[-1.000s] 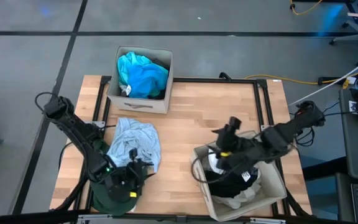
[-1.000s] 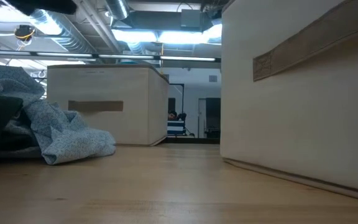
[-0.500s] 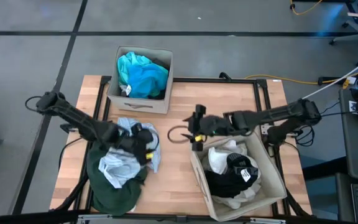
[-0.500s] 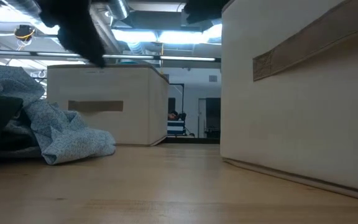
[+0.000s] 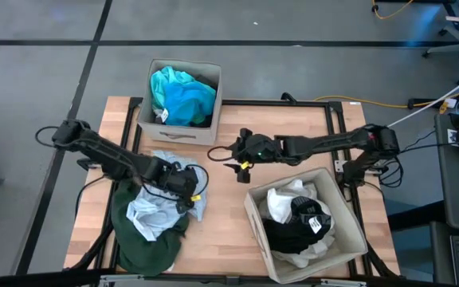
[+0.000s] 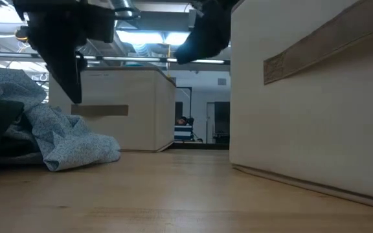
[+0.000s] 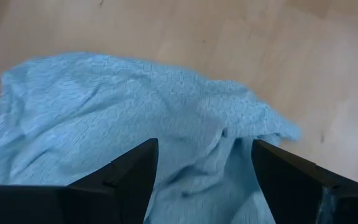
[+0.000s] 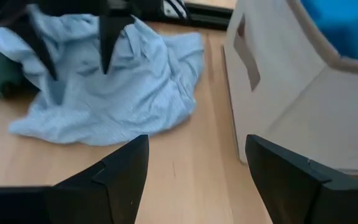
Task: Sort clothes
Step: Put the light blue polo shirt into the top white laundry bin
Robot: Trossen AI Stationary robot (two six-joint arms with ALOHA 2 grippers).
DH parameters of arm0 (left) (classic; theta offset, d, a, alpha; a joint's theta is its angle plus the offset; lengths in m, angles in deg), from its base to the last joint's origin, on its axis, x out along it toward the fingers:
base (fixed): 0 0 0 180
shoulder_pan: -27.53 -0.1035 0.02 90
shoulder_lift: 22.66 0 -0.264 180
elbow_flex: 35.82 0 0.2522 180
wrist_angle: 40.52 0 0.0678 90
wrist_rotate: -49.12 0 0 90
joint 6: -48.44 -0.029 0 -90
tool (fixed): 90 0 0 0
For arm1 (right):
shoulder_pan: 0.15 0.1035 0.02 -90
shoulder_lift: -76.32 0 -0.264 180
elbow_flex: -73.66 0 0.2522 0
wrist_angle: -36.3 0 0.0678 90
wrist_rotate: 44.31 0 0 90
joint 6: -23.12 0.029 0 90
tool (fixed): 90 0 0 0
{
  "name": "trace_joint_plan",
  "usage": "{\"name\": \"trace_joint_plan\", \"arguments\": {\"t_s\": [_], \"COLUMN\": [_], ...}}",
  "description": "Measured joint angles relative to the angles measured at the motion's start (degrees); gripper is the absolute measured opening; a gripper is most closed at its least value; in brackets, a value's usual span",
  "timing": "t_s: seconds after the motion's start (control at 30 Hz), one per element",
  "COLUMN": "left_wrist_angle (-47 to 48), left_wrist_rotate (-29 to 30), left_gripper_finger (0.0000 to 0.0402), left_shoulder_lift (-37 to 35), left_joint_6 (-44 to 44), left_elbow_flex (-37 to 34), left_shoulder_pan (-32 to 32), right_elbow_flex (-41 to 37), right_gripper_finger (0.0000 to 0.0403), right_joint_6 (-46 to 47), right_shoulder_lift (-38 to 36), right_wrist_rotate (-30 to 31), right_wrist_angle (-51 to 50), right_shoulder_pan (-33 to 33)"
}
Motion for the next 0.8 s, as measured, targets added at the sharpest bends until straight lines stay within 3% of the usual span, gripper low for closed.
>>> {"name": "trace_joint_plan", "arguments": {"t_s": [0.2, 0.37, 0.57, 0.8], "left_wrist_angle": [-2.0, 6.1, 19.3, 16.6], "left_wrist_rotate": [0.0, 0.1, 5.5, 6.7], "left_gripper_finger": [0.0248, 0.0249, 0.0249, 0.0249], "left_shoulder_lift": [8.2, 12.8, 12.4, 11.9], "left_joint_6": [-0.1, 1.5, 9.9, 9.8], "left_elbow_flex": [0.0, 0.0, 0.0, -2.7], "left_shoulder_pan": [-0.2, -1.2, -3.2, -6.7], "right_elbow_flex": [-0.1, 0.0, 0.0, 0.0], "right_gripper_finger": [0.0269, 0.0269, 0.0269, 0.0269], "right_joint_6": [-3.0, -2.5, -2.4, -2.3], "right_shoulder_lift": [1.5, 1.7, 2.3, 2.3], "right_wrist_rotate": [0.0, 0.0, 0.0, -0.1], "right_wrist_angle": [0.0, -0.4, -1.2, -0.8], "right_shoulder_pan": [0.1, 0.1, 0.1, 0.1]}}
